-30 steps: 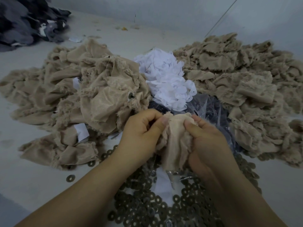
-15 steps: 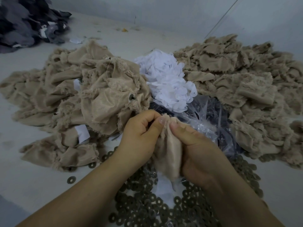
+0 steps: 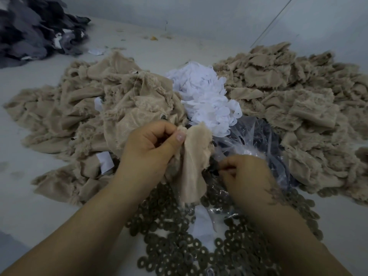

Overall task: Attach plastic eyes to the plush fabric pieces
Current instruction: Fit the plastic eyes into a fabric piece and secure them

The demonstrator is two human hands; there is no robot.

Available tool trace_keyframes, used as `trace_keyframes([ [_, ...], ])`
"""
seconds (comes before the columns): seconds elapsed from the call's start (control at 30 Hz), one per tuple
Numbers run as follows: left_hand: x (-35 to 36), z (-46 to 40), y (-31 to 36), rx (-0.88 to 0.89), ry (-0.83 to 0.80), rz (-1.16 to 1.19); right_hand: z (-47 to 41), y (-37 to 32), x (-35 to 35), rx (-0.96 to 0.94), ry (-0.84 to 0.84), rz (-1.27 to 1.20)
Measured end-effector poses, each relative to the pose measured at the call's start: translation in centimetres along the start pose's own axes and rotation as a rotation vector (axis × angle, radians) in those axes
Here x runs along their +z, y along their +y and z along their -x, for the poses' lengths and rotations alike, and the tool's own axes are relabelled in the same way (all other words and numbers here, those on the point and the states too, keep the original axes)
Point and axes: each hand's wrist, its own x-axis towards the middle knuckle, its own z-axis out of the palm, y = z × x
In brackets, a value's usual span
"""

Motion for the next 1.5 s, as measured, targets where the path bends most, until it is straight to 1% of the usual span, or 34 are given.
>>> trace_keyframes([
  [0.07, 0.0, 0.3, -0.4, -0.039, -0.04, -0.012, 0.1, 0.0, 0.8, -0.094, -0.097, 0.196],
  [0.13, 0.2, 0.8, -0.8, -0.068, -0.055, -0.002, 0.1, -0.2, 1.0, -0.134, -0.142, 0.283],
  [0.3, 0.6, 1.4, -1.2, -0.095, -0.071, 0.03, -0.9, -0.5, 0.7, -0.075, -0.231, 0.345],
  [0.33, 0.6, 1.4, -1.2, -0.092, -0.074, 0.027, -0.9, -0.5, 0.7, -0.072, -0.219, 0.345],
  [0.37, 0.7, 1.3, -1.1, -0.087, -0.076, 0.024, -0.7, -0.5, 0.8, -0.083, -0.172, 0.326],
  [0.43, 0.9, 1.2, -1.1, -0.077, -0.073, 0.027, -0.3, -0.3, 0.8, -0.111, -0.032, 0.227],
  [0.47, 1.0, 1.2, -1.1, -0.072, -0.069, 0.033, -0.1, -0.2, 0.7, -0.116, 0.014, 0.174],
  [0.5, 1.1, 1.2, -1.1, -0.064, -0.067, 0.041, 0.0, -0.1, 0.5, -0.113, 0.025, 0.128],
  [0.57, 1.3, 1.2, -1.2, -0.04, -0.063, 0.053, 0.1, -0.1, 0.2, -0.084, -0.02, -0.017],
  [0.63, 1.4, 1.3, -1.1, -0.026, -0.056, 0.065, 0.1, -0.4, -0.1, -0.022, -0.088, -0.219],
  [0.73, 1.6, 1.3, -1.1, -0.027, -0.052, 0.09, 0.4, -0.8, 0.0, 0.077, -0.163, -0.616],
  [0.8, 1.6, 1.4, -1.1, -0.032, -0.054, 0.098, 0.4, -1.0, 0.1, 0.113, -0.173, -0.851],
  [0.83, 1.6, 1.4, -1.1, -0.032, -0.056, 0.103, 0.4, -0.9, 0.1, 0.118, -0.172, -0.934],
  [0.97, 1.6, 1.5, -1.0, -0.012, -0.071, 0.11, 0.2, -0.8, 0.4, 0.153, -0.152, -1.114],
  [1.1, 1.9, 1.6, -0.9, 0.0, -0.059, 0.085, 0.2, -0.8, 0.4, 0.256, -0.288, -1.42],
  [1.17, 2.1, 1.7, -1.0, -0.008, -0.06, 0.076, 0.3, -1.0, 0.3, 0.294, -0.337, -1.513],
  [1.23, 2.2, 1.7, -1.0, -0.019, -0.068, 0.07, 0.3, -1.1, 0.4, 0.28, -0.343, -1.547],
  [1.5, 2.9, 1.8, -0.9, -0.04, -0.021, 0.016, 0.7, -1.5, 1.2, 0.205, -0.225, -1.565],
])
